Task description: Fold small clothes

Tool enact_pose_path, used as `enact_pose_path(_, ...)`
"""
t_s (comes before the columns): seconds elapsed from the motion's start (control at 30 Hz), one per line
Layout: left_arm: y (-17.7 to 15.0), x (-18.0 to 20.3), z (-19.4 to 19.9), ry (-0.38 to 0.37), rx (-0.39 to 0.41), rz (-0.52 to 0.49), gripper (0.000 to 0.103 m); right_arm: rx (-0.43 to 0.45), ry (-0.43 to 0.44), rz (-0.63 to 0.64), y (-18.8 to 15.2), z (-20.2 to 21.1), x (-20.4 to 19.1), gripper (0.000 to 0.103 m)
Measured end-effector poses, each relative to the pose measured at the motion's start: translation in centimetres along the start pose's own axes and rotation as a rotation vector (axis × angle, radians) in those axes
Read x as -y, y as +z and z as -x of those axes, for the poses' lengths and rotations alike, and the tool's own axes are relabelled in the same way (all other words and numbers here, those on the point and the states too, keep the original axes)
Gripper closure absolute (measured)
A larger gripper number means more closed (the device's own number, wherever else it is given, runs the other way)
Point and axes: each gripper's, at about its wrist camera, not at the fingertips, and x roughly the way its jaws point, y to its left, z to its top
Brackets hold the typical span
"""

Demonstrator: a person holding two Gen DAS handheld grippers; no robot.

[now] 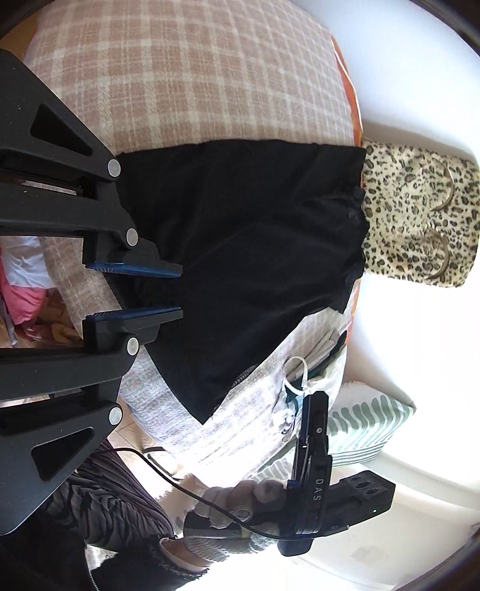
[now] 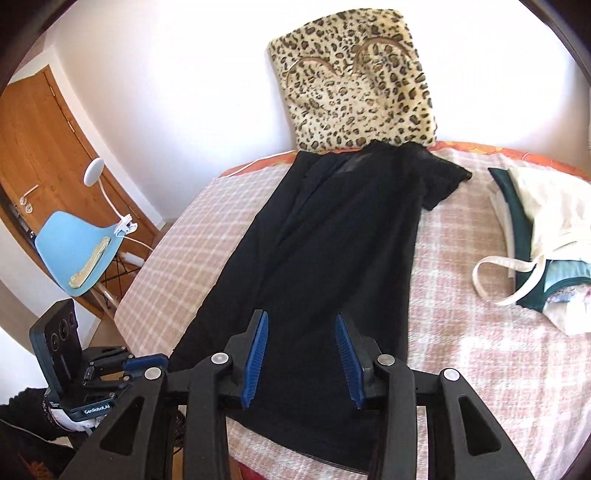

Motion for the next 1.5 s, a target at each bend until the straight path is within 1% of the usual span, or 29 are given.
enact_pose_path(0.17,0.8,3.9,-2.3,-0.031,-0.025,-0.108,0.089,0.061,-0.055,-0.036,0.8,2.0,3.6,0.056)
enact_pose_path(0.23,1.0,5.4,-3.4,-0.051,-0.04,-0.135,0.079,0.068,-0.062,-0.064,1.3,2.4,5.3,0.056)
enact_pose_path(0.27,1.1,6.1,-4.0,-0.063,-0.044,-0.147,0.067,0.074,-0.065,-0.081,1.4,2.6,6.0,0.056)
enact_pose_path(0.3,1.2,6.9,-4.6,-0.073,-0.046,-0.164,0.06,0.077,-0.063,-0.096,1.6,2.8,6.8,0.056)
enact_pose_path(0.37,1.1,8.7,-5.7,-0.09,-0.054,-0.21,0.06,0.086,-0.065,-0.115,1.9,3.1,8.2,0.056)
enact_pose_path(0.47,0.8,11.2,-7.8,-0.117,-0.077,-0.289,0.055,0.094,-0.06,-0.153,2.2,3.3,10.0,0.056)
enact_pose_path(0.53,0.5,12.7,-9.1,-0.117,-0.085,-0.336,0.055,0.095,-0.055,-0.168,2.5,3.3,11.1,0.056)
enact_pose_path(0.63,0.1,14.4,-10.8,-0.12,-0.102,-0.399,0.055,0.094,-0.07,-0.162,3.3,3.1,12.1,0.056)
enact_pose_path(0.7,-0.1,15.1,-11.6,-0.122,-0.11,-0.42,0.055,0.098,-0.074,-0.164,4.0,2.9,12.9,0.056)
enact_pose_path(0.83,-0.2,15.4,-12.8,-0.098,-0.124,-0.414,0.055,0.12,-0.073,-0.179,6.1,2.4,14.6,0.056)
enact_pose_path(0.93,-0.4,15.6,-13.6,-0.07,-0.133,-0.42,0.055,0.127,-0.084,-0.156,8.1,1.3,15.5,0.056)
enact_pose_path(1.07,-0.4,15.5,-14.8,-0.065,-0.16,-0.393,0.055,0.094,-0.112,-0.1,11.2,-1.7,15.8,0.056)
enact_pose_path(1.13,-0.4,15.3,-15.2,-0.068,-0.16,-0.381,0.055,0.072,-0.105,-0.096,13.0,-3.6,16.1,0.056)
enact_pose_path(1.17,-0.5,15.4,-15.1,-0.063,-0.153,-0.386,0.055,0.063,-0.107,-0.108,13.9,-4.6,16.4,0.056)
enact_pose_path(1.23,-0.5,15.3,-15.1,-0.053,-0.139,-0.385,0.063,0.04,-0.094,-0.13,15.6,-6.8,16.9,0.056)
enact_pose_path(1.27,-0.4,15.1,-15.2,-0.048,-0.131,-0.378,0.071,0.024,-0.09,-0.133,16.3,-7.9,17.1,0.056)
enact_pose_path(1.3,-0.3,14.8,-15.2,-0.051,-0.125,-0.368,0.077,0.008,-0.091,-0.135,17.0,-8.9,17.3,0.056)
enact_pose_path(1.33,-0.2,14.5,-15.1,-0.056,-0.12,-0.354,0.081,-0.009,-0.094,-0.135,17.6,-10.1,17.4,0.056)
enact_pose_path(1.37,0.0,14.1,-15.2,-0.061,-0.117,-0.337,0.088,-0.021,-0.095,-0.138,18.1,-11.0,17.6,0.056)
enact_pose_path(1.4,0.1,13.8,-15.1,-0.071,-0.117,-0.319,0.091,-0.029,-0.105,-0.141,18.6,-11.9,17.9,0.056)
enact_pose_path(1.43,0.2,13.5,-15.1,-0.085,-0.118,-0.302,0.092,-0.038,-0.116,-0.144,18.9,-12.6,18.2,0.056)
enact_pose_path(1.5,0.3,12.9,-15.0,-0.109,-0.12,-0.268,0.096,-0.048,-0.131,-0.149,19.6,-13.9,18.7,0.053)
